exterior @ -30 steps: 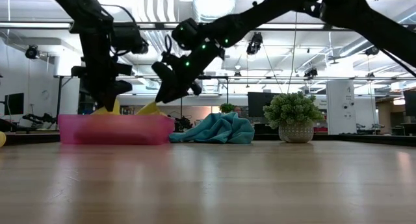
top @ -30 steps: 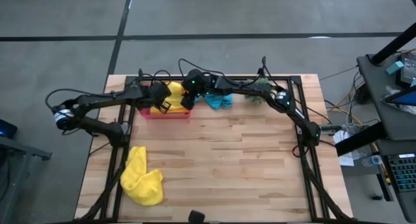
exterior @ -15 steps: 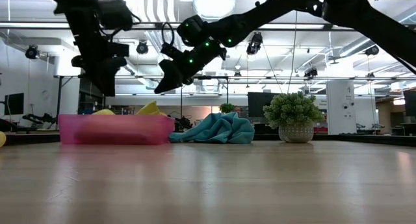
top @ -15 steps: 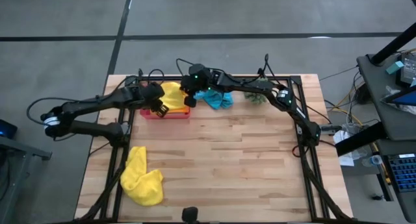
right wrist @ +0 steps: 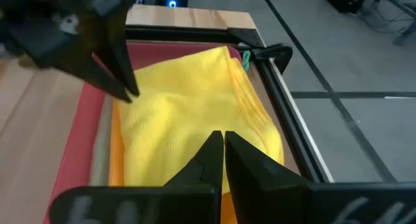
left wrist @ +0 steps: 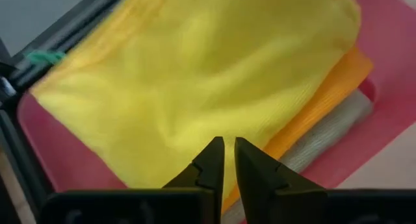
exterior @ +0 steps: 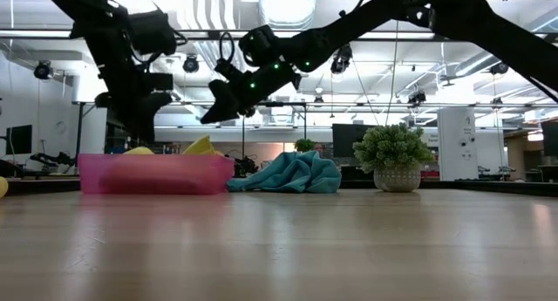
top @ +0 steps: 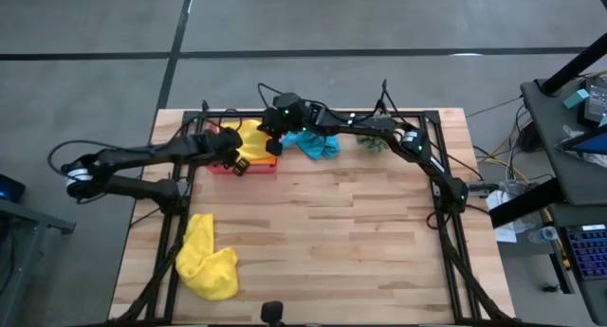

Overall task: Fold microfiber towels
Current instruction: Put the yellow towel into the bin

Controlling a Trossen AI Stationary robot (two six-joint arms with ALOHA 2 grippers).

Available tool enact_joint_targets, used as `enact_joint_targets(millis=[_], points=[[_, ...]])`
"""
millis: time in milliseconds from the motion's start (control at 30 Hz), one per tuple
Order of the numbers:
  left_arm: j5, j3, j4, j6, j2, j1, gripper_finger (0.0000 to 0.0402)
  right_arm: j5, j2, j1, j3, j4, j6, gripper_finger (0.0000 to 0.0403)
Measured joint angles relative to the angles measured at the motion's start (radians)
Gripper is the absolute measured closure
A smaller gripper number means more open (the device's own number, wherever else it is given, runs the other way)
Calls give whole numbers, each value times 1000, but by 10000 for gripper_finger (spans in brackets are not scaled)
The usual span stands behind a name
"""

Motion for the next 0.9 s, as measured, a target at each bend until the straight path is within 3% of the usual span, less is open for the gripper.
enact_joint_targets(millis=[467,567,733,900], points=[[26,-30,47,-14,44,0,401,-9,72,2,-8,142,33,394],[27,-30,43,-14,49,1,401,-3,105,-2,10,119,37,394],[27,-32,43,-14,52,1,401,162,104,-2,38,-53,-45,394],[21,-52,44,-7,52,1,402,167,63,-2,38,-144,-75,394]])
